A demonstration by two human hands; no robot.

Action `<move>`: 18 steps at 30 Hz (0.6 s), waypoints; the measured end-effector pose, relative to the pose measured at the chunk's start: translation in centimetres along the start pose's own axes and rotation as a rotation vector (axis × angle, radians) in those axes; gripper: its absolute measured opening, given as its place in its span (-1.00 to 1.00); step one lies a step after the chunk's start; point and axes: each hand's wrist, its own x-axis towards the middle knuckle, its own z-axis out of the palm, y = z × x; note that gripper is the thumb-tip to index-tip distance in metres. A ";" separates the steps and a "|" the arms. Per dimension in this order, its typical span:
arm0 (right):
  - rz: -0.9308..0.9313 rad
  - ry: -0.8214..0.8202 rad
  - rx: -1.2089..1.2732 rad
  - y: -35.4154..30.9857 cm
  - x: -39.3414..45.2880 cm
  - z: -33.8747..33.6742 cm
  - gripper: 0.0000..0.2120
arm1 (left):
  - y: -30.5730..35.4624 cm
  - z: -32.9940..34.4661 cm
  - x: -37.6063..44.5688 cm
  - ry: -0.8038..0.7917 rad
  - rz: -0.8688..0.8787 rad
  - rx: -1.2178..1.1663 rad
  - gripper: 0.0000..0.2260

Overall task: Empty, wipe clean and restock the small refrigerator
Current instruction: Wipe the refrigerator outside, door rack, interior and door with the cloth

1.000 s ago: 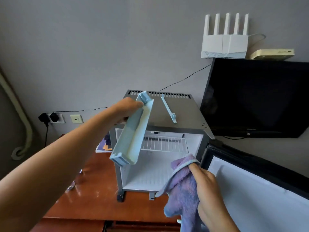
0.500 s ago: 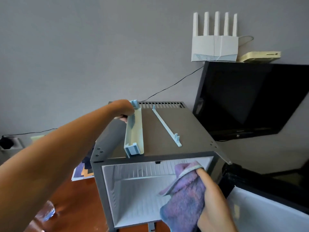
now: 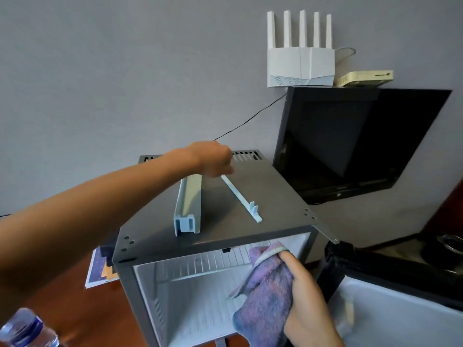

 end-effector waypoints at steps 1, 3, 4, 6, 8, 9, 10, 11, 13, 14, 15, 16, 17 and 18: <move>-0.001 -0.038 0.044 -0.1 0.0 0.0 -0.63 | 1.7 0.0 -0.4 -0.141 0.080 -0.142 -0.67; 0.004 -0.050 0.052 -0.5 -0.2 -0.2 -0.59 | 4.8 0.2 -1.4 -0.339 0.161 -0.260 -0.61; 0.011 -0.052 0.066 -0.6 -0.5 -0.4 -0.59 | 5.9 0.5 -1.7 -0.377 0.174 -0.246 -0.54; 0.020 -0.069 0.074 -0.6 -1.1 -1.1 -0.59 | 7.4 1.2 -2.1 -0.362 0.164 -0.195 -0.49; 0.043 -0.071 0.068 -0.3 -1.6 -1.8 -0.58 | 8.1 1.3 -2.7 -0.295 0.151 -0.139 -0.57; 0.054 -0.064 0.070 -0.2 -1.9 -2.1 -0.57 | 8.4 1.3 -3.1 -0.269 0.143 -0.126 -0.63; 0.058 -0.060 0.063 0.1 -2.2 -2.5 -0.56 | 8.5 1.4 -3.5 -0.250 0.136 -0.124 -0.68; 0.054 -0.061 0.051 0.2 -2.5 -2.9 -0.56 | 8.7 1.4 -4.2 -0.229 0.131 -0.125 -0.71; 0.052 -0.067 0.048 0.2 -3.5 -3.5 -0.54 | 9.0 1.5 -6.0 -0.157 0.113 -0.135 -0.74; 0.044 -0.085 0.072 0.3 -4.0 -3.6 -0.53 | 9.2 1.4 -7.1 -0.103 0.101 -0.162 -0.76; 0.022 -0.103 0.111 0.2 -4.4 -3.8 -0.52 | 9.3 1.3 -8.4 -0.048 0.084 -0.223 -0.79; -0.003 -0.126 0.154 0.1 -5.1 -4.1 -0.54 | 9.6 1.2 -10.0 0.003 0.057 -0.307 -0.83; -0.029 -0.125 0.158 0.0 -5.4 -4.4 -0.58 | 9.8 1.1 -11.7 0.057 0.034 -0.399 -0.86; -0.038 -0.100 0.131 0.0 -5.6 -4.8 -0.60 | 10.3 1.0 -13.6 0.112 0.007 -0.490 -0.88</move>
